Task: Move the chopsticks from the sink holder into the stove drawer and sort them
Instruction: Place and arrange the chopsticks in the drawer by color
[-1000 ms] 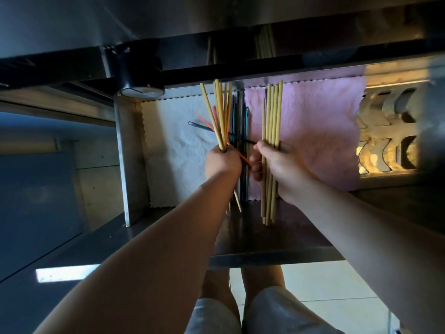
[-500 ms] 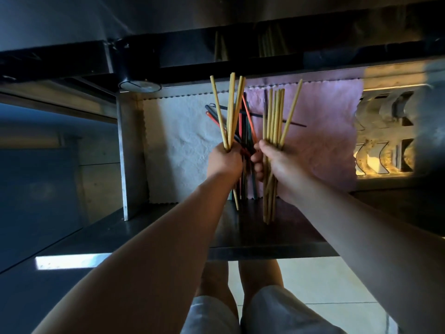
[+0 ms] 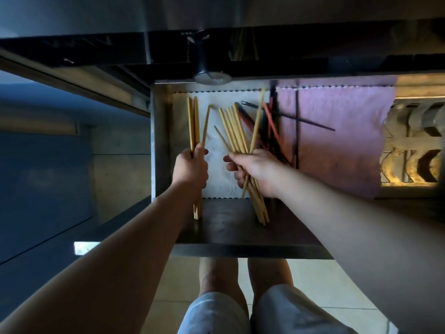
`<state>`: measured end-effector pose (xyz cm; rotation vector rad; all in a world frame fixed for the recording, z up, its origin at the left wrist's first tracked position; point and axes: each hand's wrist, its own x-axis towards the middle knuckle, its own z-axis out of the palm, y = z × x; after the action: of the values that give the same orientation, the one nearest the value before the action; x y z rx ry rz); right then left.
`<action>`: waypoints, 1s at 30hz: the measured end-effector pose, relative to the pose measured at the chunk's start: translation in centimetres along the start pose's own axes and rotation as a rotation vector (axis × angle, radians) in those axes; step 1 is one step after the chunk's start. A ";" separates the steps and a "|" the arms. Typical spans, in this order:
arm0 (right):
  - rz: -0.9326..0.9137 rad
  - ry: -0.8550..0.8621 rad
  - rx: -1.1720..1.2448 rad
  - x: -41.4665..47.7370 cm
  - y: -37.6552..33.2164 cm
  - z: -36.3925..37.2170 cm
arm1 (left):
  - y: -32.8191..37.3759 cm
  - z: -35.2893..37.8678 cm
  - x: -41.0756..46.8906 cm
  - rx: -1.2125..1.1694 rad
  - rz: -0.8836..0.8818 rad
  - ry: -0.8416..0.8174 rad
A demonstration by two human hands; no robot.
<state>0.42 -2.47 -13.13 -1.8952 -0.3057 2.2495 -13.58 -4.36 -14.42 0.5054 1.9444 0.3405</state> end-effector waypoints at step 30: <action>-0.145 0.369 -0.455 5.3 -0.4 9.2 | -0.9 -3.7 3.0 0.132 -0.087 0.002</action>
<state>-9.53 -1.04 -16.50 -2.3619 -0.9216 1.7938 -18.20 -3.74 -15.71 0.5041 1.9932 0.1575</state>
